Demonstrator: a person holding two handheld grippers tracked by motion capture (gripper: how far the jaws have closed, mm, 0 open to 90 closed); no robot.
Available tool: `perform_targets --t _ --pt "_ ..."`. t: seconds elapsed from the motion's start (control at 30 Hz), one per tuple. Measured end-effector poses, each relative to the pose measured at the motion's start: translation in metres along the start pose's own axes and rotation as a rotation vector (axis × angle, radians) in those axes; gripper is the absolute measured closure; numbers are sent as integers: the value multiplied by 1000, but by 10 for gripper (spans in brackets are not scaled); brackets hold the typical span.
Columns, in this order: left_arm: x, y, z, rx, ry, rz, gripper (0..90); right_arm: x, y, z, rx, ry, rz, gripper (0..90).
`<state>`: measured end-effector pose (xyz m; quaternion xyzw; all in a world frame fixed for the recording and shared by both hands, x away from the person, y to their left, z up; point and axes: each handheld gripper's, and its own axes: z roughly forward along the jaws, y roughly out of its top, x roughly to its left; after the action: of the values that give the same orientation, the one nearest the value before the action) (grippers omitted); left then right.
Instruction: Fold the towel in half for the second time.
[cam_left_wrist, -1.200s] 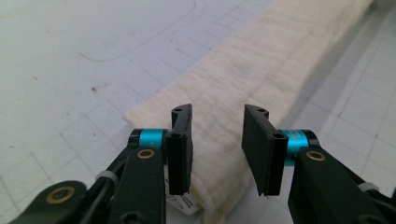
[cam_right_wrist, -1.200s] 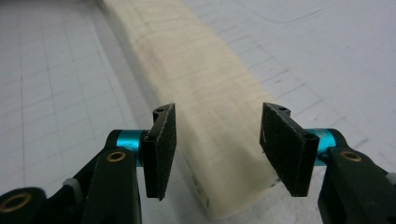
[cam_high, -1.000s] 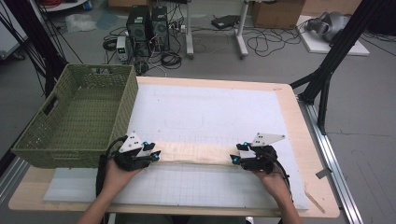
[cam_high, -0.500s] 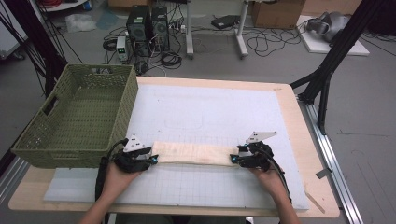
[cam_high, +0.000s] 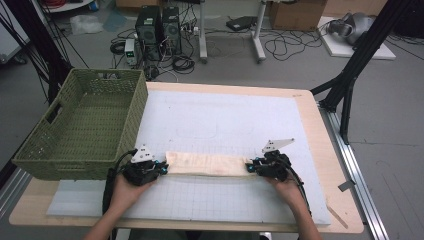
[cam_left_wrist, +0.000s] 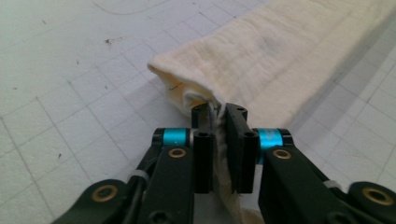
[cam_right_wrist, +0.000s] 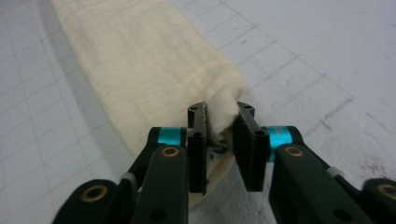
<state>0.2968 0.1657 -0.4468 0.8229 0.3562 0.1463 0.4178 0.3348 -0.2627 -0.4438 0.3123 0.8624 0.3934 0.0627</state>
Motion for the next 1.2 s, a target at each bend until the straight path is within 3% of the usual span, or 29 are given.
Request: perform_targets --t 0.27,0.53,0.6,0.77,0.93,1.2 --pt "-15 -6 -19 0 71 -13 845 -3 12 5 -10 -2 -32 801" --pt "-26 -23 -41 22 56 -8 842 -6 34 25 -1 6 -62 788" --pt "-27 -25 -44 19 48 -9 833 -6 37 30 4 3 -65 732" --pt "-26 -17 -55 -52 71 36 630 -8 37 19 -66 -14 -28 574" --pt "-23 2 -54 -119 13 106 586 -4 32 -4 -113 -35 -14 454" --pt "-28 34 -23 -140 -100 187 513 11 11 -24 -130 -53 -25 348"
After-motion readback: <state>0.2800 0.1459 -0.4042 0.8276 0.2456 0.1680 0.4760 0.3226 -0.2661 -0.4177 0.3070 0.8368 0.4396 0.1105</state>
